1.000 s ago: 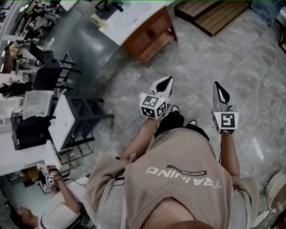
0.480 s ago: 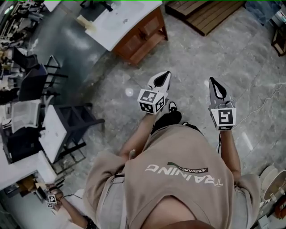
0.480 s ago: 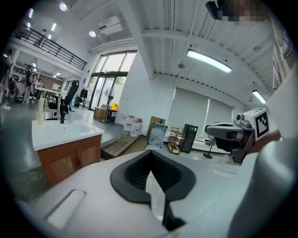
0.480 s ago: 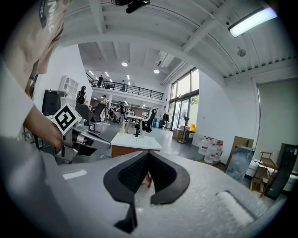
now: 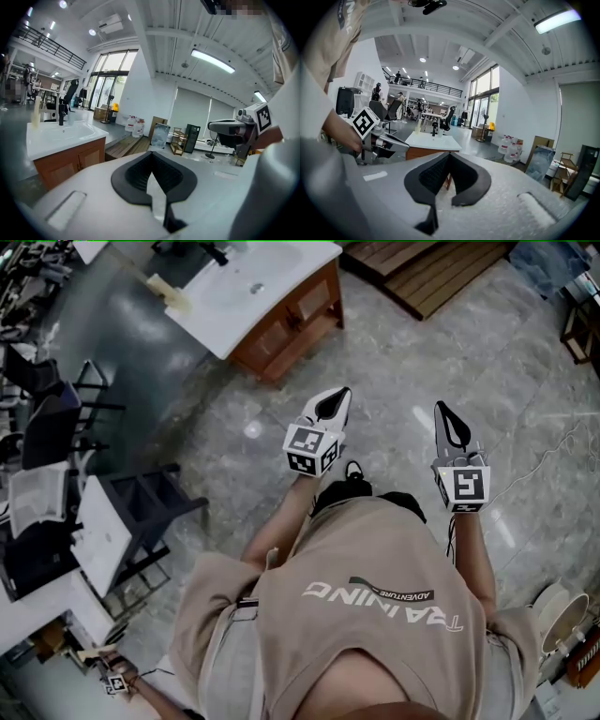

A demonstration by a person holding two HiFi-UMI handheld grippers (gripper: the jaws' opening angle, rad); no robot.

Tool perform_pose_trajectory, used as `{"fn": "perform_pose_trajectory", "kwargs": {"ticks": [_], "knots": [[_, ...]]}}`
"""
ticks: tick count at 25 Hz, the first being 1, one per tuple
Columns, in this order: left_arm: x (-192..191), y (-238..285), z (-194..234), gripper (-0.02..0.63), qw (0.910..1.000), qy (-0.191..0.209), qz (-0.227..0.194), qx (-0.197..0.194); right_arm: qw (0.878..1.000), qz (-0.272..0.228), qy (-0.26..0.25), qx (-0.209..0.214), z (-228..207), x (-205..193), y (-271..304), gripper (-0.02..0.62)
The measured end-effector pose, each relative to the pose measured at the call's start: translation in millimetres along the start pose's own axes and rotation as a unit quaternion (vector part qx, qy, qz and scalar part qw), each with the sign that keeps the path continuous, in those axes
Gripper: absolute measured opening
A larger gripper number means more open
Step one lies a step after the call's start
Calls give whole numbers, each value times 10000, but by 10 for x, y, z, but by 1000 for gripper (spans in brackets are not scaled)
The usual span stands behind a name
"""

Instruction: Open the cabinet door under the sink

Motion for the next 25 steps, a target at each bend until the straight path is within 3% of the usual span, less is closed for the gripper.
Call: {"fn": "perform_pose_trajectory", "kwargs": {"ticks": [12, 15, 25], "knots": [[43, 265, 56, 14, 9998, 138, 111, -99, 9996, 203, 167, 52, -70, -103, 165, 3], [16, 329, 45, 14, 9999, 57, 143, 8, 9994, 274, 170, 140, -186, -198, 255, 3], [419, 811, 162, 14, 9980, 37, -3, 632, 9966, -295, 113, 761, -830, -141, 1032, 3]]}}
Point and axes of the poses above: the fingertips, and each gripper's own axes: y forward along the fingers, z to its left, x out of its top, the point moved 6 cm from there along -y, backward along the fingers, and after that the axes turned 8 degrees about -y, right-handed, at the moved point
